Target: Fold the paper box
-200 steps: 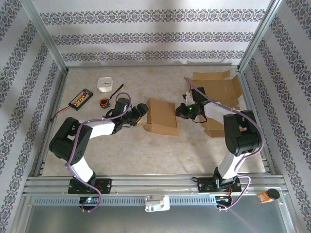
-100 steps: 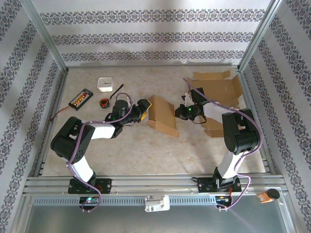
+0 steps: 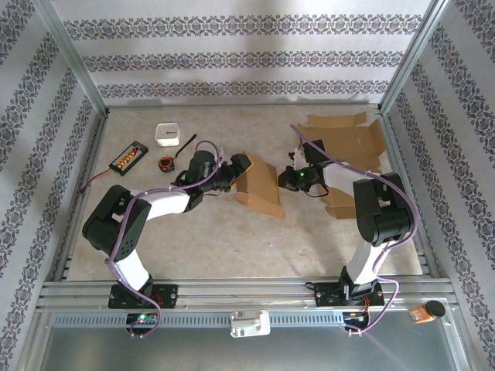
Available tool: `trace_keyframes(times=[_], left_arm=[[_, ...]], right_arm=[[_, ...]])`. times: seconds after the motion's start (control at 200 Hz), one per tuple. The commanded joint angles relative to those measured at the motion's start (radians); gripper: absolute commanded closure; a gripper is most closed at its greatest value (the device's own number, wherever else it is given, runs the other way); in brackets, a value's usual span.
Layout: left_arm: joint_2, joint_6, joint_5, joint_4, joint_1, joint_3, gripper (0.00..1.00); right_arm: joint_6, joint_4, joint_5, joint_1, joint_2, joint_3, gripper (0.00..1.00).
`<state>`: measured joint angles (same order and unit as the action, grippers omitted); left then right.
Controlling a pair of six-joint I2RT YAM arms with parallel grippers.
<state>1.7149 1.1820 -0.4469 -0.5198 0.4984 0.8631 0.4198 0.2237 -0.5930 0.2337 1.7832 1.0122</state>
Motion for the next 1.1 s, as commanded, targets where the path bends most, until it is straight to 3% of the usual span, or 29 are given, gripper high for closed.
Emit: trace_keyframes(times=[0.0,0.17,0.305,0.405,0.585,0.635,0.725,0.839,1.094], left_arm=[[0.022,-0.102,0.003,0.223,0.028,0.064,0.2],[-0.006,-0.089,0.036,0.3,0.029,0.086,0.43],[-0.047,-0.075,0.091,0.435,0.027,0.122,0.56],[-0.088,-0.022,0.129,0.516,0.012,0.125,0.6],[-0.183,0.203,0.175,0.557,-0.044,0.053,0.63],[-0.207,0.272,0.183,0.55,-0.062,0.024,0.64],[-0.242,0.35,0.205,0.517,-0.086,-0.032,0.66],[-0.256,0.38,0.206,0.512,-0.105,-0.049,0.67],[-0.245,0.412,0.157,0.455,-0.115,-0.061,0.67]], right_arm=[[-0.019,0.041,0.008,0.015,0.019,0.012,0.94],[-0.013,0.05,-0.001,0.016,-0.002,0.023,0.87],[-0.002,0.043,0.034,0.021,-0.112,0.026,0.6],[-0.038,-0.001,0.121,0.045,-0.253,0.002,0.45],[-0.384,-0.216,0.367,0.229,-0.509,-0.149,0.21],[-0.526,-0.309,0.401,0.301,-0.557,-0.215,0.03],[-0.818,-0.471,0.411,0.418,-0.584,-0.327,0.02],[-1.112,-0.548,0.406,0.535,-0.534,-0.378,0.02],[-1.185,-0.759,0.7,0.588,-0.296,-0.312,0.02]])
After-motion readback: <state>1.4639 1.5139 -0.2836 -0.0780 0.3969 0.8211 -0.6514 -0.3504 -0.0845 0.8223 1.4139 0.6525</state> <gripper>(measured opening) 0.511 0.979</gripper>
